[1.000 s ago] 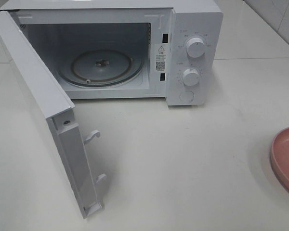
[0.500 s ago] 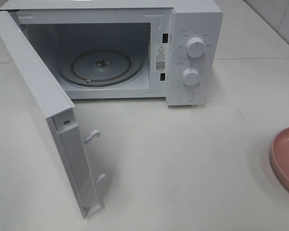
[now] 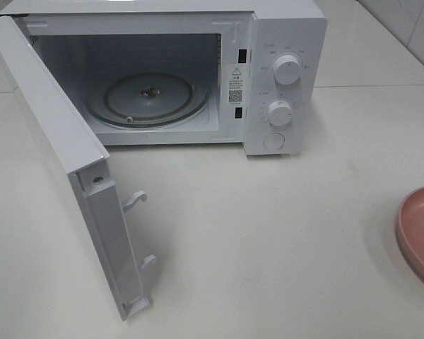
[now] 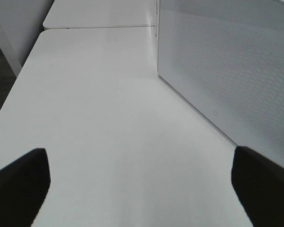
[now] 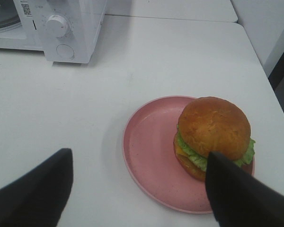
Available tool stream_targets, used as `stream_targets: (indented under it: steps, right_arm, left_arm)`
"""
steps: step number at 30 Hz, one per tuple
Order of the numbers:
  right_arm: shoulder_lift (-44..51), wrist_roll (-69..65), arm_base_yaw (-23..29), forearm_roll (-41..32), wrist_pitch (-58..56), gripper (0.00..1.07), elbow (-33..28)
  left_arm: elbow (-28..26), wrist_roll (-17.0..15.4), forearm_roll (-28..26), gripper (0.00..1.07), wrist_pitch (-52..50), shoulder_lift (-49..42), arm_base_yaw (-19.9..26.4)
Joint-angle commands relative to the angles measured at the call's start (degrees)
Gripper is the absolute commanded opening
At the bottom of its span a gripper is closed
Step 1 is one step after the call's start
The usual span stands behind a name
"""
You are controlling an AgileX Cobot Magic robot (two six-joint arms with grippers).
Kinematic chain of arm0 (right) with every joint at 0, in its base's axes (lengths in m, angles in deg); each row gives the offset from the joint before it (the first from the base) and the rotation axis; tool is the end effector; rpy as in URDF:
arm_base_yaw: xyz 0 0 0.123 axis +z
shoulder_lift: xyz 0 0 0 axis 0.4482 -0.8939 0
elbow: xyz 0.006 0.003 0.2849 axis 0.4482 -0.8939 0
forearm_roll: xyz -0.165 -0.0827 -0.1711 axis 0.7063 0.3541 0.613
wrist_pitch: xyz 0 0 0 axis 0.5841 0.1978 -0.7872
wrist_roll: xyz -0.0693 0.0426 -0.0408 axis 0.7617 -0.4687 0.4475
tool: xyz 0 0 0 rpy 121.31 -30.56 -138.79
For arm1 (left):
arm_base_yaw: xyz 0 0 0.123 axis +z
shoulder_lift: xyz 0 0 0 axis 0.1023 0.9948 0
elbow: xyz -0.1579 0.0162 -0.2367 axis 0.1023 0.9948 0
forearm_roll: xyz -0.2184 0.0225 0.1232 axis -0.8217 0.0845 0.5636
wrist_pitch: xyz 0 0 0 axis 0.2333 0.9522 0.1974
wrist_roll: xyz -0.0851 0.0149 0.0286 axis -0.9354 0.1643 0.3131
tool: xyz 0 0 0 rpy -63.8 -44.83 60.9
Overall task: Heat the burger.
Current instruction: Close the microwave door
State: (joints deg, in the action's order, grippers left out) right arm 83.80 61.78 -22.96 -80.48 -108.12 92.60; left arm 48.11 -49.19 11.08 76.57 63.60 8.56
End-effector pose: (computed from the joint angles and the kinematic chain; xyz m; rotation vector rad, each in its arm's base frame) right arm -0.0043 -0.0066 0.2825 -0.0407 1.9900 -0.0414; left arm -0.0051 -0.0040 0.2782 0.0406 2.0255 0.0263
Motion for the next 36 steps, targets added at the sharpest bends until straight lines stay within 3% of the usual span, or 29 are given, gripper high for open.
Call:
stream_targets:
  steps: [1,13,21,23,24,26,27,28,29,30,31,35,36]
  right_arm:
    - [1.49,0.06,-0.23,-0.46,0.69,0.74,-0.17]
    - [1.49,0.06,-0.23,-0.46,0.69,0.73,-0.17]
    - [1.49,0.06,-0.23,-0.46,0.69,0.73,-0.17]
    - [1.49,0.06,-0.23,-0.46,0.69,0.73,-0.17]
    - [1.49,0.06,-0.23,-0.46,0.69,0.73,-0.17]
    - [1.49,0.06,-0.23,-0.46,0.69,0.73,-0.17]
    - [1.49,0.06,-0.23,-0.46,0.69,0.73,-0.17]
    - [1.49,0.06,-0.23,-0.46,0.69,0.73,-0.17]
    - [1.49,0.06,-0.23,-0.46,0.69,0.73,-0.17]
    - [1.49,0.06,-0.23,-0.46,0.69,0.73,-0.17]
    - [1.49,0.06,-0.23,-0.46,0.69,0.73,-0.17]
    - [1.49,0.06,-0.23,-0.46,0.69,0.73,-0.17]
    - [1.49,0.06,-0.23,-0.46,0.69,0.73,-0.17]
  left_arm:
    - [0.17,-0.23,-0.17,0.96,-0.57,-0.92,0.23]
    - [0.11,-0.34,-0.23,0.96,-0.74,-0.92,0.23]
    - [-2.52,-0.34,0.0,0.9,-8.65,3.09,0.23]
    - [-2.46,-0.34,0.0,0.78,-13.41,6.82,0.23]
    - [-2.46,-0.34,0.0,0.78,-13.41,6.82,0.23]
    - [-2.46,-0.34,0.06,0.56,-17.93,11.17,0.23]
    - [-2.46,-0.34,0.06,0.56,-17.93,11.17,0.23]
    - [-2.46,-0.34,0.23,0.35,-20.97,14.55,0.23]
    - [-2.46,-0.34,0.23,0.35,-20.97,14.55,0.23]
    - [-2.01,-0.34,0.46,0.12,-24.12,17.82,0.23]
    - [-1.43,-0.34,0.46,0.0,-26.24,19.65,0.23]
    - [1.55,-0.34,0.57,0.0,-34.38,24.29,0.23]
    - [3.84,-0.34,0.57,0.0,-41.88,26.87,0.23]
